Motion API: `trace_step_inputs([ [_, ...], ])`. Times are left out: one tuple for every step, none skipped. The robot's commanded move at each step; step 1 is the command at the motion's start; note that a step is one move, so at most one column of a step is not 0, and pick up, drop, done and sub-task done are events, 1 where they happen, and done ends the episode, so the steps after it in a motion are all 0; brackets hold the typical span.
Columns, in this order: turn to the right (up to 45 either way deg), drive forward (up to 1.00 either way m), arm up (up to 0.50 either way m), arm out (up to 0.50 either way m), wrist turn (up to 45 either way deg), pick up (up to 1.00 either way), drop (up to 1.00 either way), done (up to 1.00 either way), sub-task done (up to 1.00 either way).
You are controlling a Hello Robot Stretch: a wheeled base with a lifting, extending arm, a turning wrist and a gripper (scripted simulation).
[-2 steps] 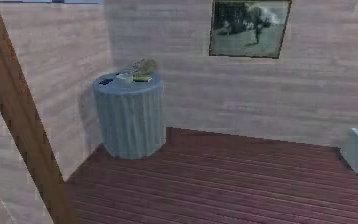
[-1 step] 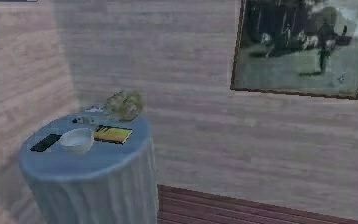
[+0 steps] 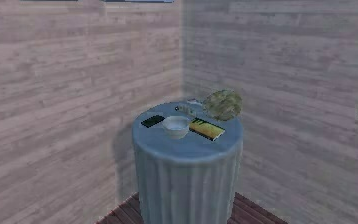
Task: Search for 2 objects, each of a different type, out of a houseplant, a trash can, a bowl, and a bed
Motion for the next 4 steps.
trace_step_inputs([
  [0.0, 0.00, 0.00, 0.00, 0.0, 0.00, 0.00, 0.00, 1.00],
  [45.0, 0.00, 0.00, 0.00, 0.0, 0.00, 0.00, 0.00, 0.00],
  [45.0, 0.00, 0.00, 0.00, 0.0, 0.00, 0.00, 0.00, 0.00],
  [24.0, 0.00, 0.00, 0.00, 0.0, 0.00, 0.00, 0.00, 0.00],
])
